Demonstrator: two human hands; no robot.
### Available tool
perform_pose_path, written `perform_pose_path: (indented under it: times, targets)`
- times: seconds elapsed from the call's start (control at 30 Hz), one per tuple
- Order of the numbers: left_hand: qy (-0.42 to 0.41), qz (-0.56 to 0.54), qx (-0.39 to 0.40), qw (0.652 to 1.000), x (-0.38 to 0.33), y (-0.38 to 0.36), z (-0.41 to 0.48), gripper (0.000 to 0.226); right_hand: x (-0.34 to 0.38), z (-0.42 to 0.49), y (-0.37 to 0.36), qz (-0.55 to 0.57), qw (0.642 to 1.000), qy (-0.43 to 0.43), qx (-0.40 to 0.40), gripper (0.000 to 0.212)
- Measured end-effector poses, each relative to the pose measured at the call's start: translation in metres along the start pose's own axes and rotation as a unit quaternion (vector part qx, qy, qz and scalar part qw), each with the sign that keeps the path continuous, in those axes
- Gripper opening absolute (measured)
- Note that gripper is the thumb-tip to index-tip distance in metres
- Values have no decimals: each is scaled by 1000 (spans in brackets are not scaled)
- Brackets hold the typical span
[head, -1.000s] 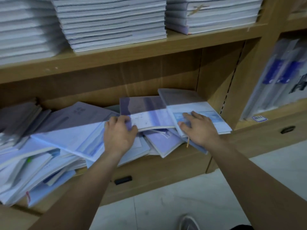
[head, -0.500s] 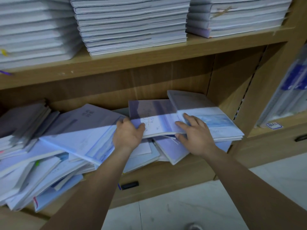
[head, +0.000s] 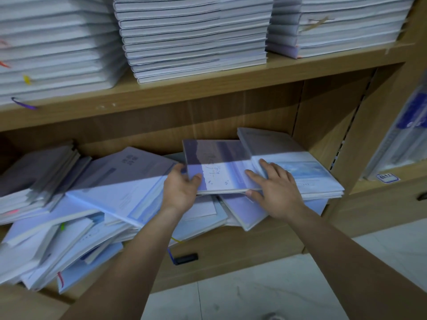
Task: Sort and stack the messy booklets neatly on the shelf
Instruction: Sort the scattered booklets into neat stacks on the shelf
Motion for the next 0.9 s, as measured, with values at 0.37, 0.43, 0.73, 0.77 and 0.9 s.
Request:
perform_pose_path:
  times: [0.37,0.43,0.73,0.77,0.9]
  targets:
    - [-20,80,-93,992,50,85,-75,20,35,-15,3,-66,997,32,35,93]
    - [-4,81,-103,991,54,91,-89,19,52,-21,3,-91,995,43,1,82]
    - [-40,195,-21,980,49,95,-118,9,74,-23,-1,-22,998,-15,-57,36]
    - [-52,233,-64,969,46,105,-110,8,79,-24,-3,7,999,6,-43,33]
    - [2,367,-55,928,57,122,-67,68,103,-34,-24,159,985,12,62,64]
Point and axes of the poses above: each hand's wrist, its own z-axis towards the middle knuckle, its own y-axis out of the back of the hand, x = y × z, the point moved 5 cm from there along z, towards the middle knuckle, and after that the axes turned 15 degrees about z, right-handed, at the moved point
